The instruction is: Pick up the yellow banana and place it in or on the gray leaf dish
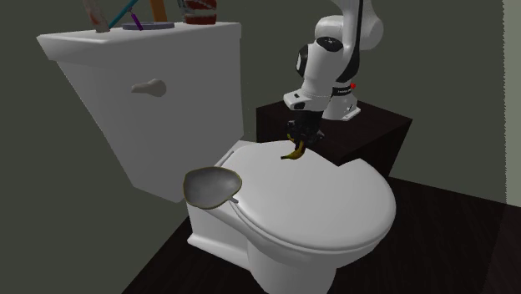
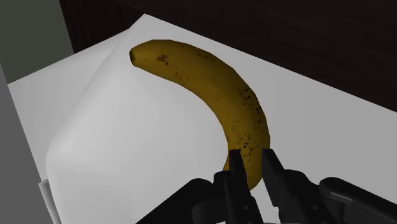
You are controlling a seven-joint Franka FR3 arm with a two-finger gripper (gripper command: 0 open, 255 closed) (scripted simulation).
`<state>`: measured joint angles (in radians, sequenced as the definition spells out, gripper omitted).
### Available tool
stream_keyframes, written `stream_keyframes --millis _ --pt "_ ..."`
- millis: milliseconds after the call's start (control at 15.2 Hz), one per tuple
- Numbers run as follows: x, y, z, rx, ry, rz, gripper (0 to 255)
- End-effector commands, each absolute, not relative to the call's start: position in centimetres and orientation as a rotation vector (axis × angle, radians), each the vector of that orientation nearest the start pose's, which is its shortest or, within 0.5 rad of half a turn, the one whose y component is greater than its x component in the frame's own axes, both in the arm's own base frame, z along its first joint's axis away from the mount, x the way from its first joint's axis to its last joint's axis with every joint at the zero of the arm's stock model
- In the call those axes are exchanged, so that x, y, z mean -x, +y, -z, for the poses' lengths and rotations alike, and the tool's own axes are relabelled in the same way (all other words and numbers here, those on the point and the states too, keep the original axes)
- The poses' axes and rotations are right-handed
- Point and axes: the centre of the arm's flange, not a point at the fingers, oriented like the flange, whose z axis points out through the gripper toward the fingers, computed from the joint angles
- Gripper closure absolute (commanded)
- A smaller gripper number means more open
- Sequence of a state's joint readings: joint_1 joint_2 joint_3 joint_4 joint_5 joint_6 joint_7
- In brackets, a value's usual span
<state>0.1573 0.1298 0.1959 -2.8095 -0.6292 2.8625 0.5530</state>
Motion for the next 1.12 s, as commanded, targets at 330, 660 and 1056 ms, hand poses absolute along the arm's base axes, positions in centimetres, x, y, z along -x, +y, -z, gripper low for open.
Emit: stream_keyframes --millis 330,660,1056 --pt "-31.5 15.5 -17.6 3.211 -0.669 -0.011 255" --pt "-29.3 13.2 -18.5 3.039 -1.092 0.069 0" --pt "-29.6 12.9 -15.3 3.039 -1.092 0.069 0"
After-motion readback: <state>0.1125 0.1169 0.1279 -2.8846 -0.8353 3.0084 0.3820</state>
